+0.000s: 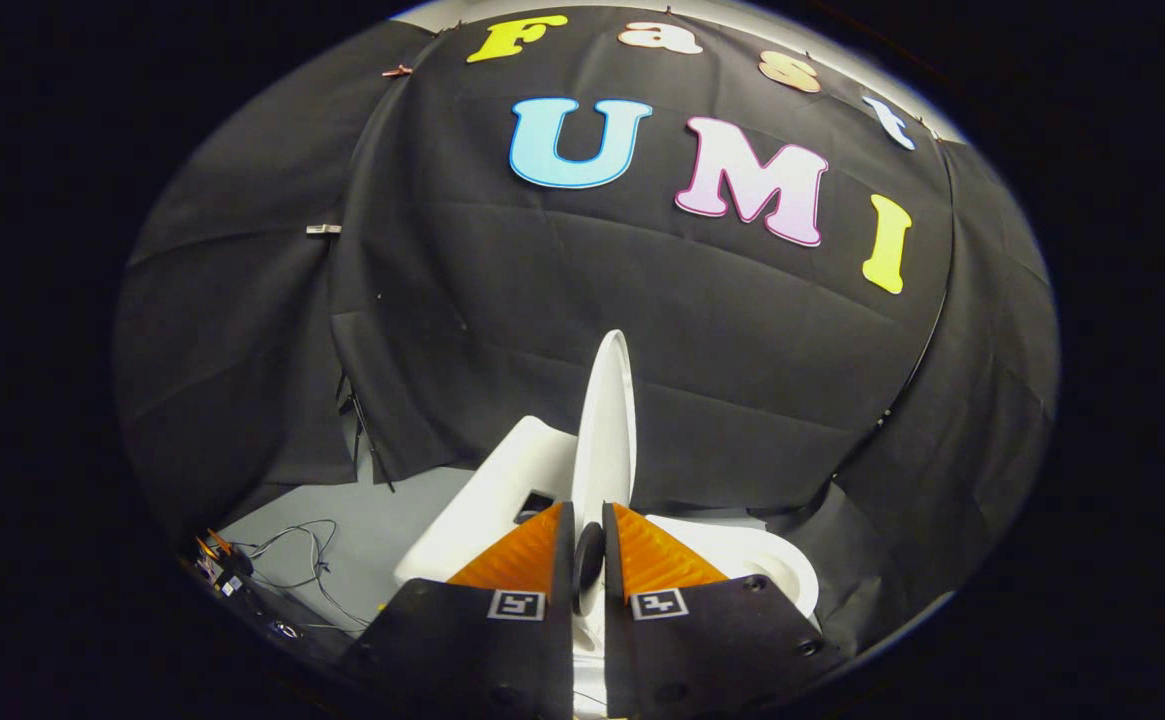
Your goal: Open the toilet lid.
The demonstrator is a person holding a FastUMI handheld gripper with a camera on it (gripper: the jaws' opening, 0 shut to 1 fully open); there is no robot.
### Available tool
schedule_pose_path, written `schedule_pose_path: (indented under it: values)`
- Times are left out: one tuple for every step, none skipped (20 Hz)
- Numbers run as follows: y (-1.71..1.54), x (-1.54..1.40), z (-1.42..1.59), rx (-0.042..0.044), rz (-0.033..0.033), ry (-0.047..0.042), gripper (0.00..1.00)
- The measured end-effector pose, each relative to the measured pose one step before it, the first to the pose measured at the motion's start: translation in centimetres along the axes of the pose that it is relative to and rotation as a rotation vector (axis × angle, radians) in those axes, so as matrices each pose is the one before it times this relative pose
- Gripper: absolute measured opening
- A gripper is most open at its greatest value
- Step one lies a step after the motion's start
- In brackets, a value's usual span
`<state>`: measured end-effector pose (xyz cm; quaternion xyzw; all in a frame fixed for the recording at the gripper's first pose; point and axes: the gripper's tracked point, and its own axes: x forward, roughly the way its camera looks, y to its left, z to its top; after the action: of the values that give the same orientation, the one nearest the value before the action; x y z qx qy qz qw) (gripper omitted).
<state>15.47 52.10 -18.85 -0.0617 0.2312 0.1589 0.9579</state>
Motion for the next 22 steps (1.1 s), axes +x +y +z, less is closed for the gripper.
schedule_pose_path:
  values:
    - [-0.140,-0.239,0.154,0.01243,0.00622,-0.00324,0.23]
    - [-0.069,-0.390,0.091,0.01020,0.00994,-0.00409,0.28]
    - [0.036,-0.243,0.136,0.00019,0.00832,-0.00360,0.40]
    - [-0.276,-0.281,0.126,-0.00993,-0.00587,-0.00276,0.52]
    - [-0.258,-0.544,0.305,-0.00309,0.00430,-0.01018,0.63]
    - [-0.325,-0.572,0.247,-0.00122,-0.00254,-0.01193,0.75]
    - [-0.518,-0.473,0.483,0.01252,0.00028,-0.02050,0.87]
    - [-0.554,-0.594,0.572,0.01432,-0.00287,-0.02122,0.98]
    - [-0.491,-0.663,0.584,0.01495,-0.00091,-0.01992,0.99]
    - [-0.713,-0.788,0.784,0.01686,0.00005,-0.02476,0.99]
    - [-0.407,-0.498,0.380,0.01399,0.00606,-0.01130,0.99]
    - [-0.852,-0.831,0.719,0.01452,-0.00762,-0.01656,0.99]
    - [-0.857,-0.695,0.829,0.00984,-0.00370,-0.02127,0.99]
    - [-0.763,-0.733,0.990,0.00998,-0.00366,-0.02388,0.99]
    - [-1.046,-0.558,0.935,0.01072,-0.00582,-0.02198,0.99]
    - [-0.679,-0.552,0.836,0.01084,0.00014,-0.01570,0.99]
    - [-0.620,-0.541,0.723,0.01072,-0.00120,-0.01286,0.99]
    - [-0.746,-0.591,0.685,0.00861,0.00061,-0.01183,0.99]
    - [-0.626,-0.647,0.743,0.00746,0.00065,-0.01336,0.99]
    - [-0.873,-0.704,0.774,0.00603,-0.00105,-0.01562,0.99]
    - [-0.780,-0.742,0.685,0.00206,0.00011,-0.01347,0.99]
    - [-0.766,-0.697,0.602,0.00035,-0.00246,-0.01490,0.99]
